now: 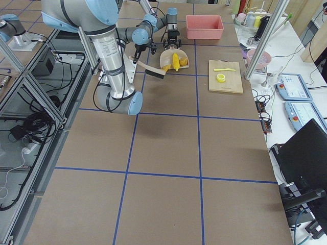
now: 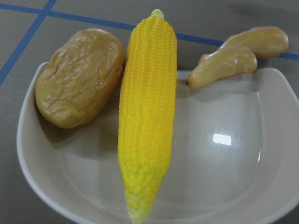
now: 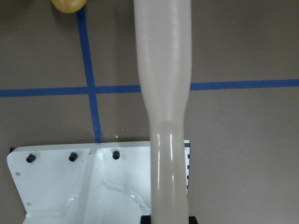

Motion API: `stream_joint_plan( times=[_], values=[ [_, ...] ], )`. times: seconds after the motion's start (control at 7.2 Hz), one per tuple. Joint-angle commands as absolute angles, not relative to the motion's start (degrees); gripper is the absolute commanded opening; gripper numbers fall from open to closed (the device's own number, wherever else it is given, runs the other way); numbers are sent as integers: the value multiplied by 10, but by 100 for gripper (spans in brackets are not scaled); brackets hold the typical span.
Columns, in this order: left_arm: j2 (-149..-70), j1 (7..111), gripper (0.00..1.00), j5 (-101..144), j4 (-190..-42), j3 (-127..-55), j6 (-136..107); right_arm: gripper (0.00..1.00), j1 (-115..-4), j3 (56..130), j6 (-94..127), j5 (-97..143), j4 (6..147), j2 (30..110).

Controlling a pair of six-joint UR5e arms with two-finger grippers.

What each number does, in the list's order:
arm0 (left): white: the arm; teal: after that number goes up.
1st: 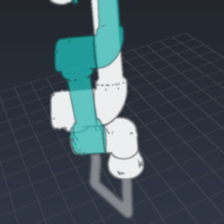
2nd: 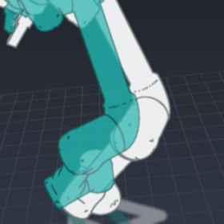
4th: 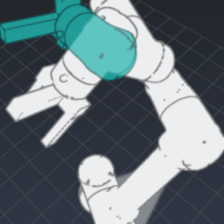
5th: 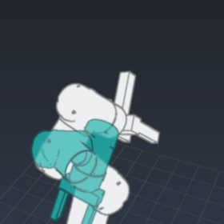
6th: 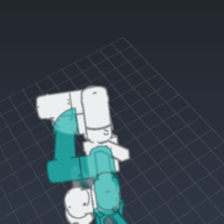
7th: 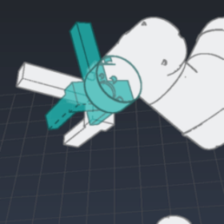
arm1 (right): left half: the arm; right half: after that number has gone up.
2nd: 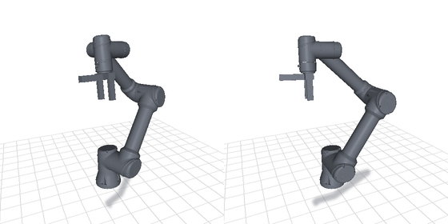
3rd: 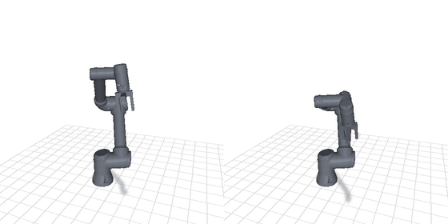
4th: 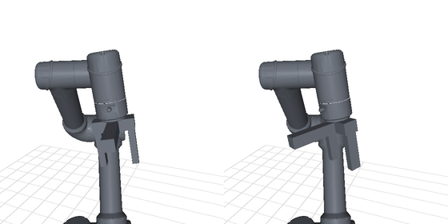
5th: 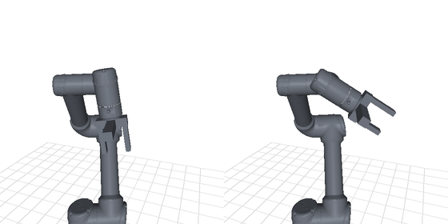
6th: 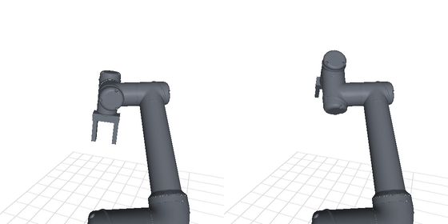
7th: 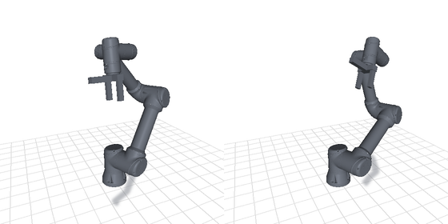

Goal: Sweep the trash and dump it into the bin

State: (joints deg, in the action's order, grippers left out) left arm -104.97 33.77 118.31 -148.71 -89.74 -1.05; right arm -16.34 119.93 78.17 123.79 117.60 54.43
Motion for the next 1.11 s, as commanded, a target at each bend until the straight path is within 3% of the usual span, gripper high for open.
stream_joint_plan(
  times=[0.0, 0.42, 0.97],
  values=[
    [-1049, 338, 97, 1183, -1485, -897, -11, 0, -159, 1172, 783, 1239, 1174, 517],
    [-1050, 338, 97, 1183, -1484, -897, -11, 0, -157, 1097, 787, 1240, 1076, 505],
    [-1050, 338, 97, 1183, -1484, -897, -11, 0, -193, 1012, 795, 1268, 1066, 418]
  ],
)
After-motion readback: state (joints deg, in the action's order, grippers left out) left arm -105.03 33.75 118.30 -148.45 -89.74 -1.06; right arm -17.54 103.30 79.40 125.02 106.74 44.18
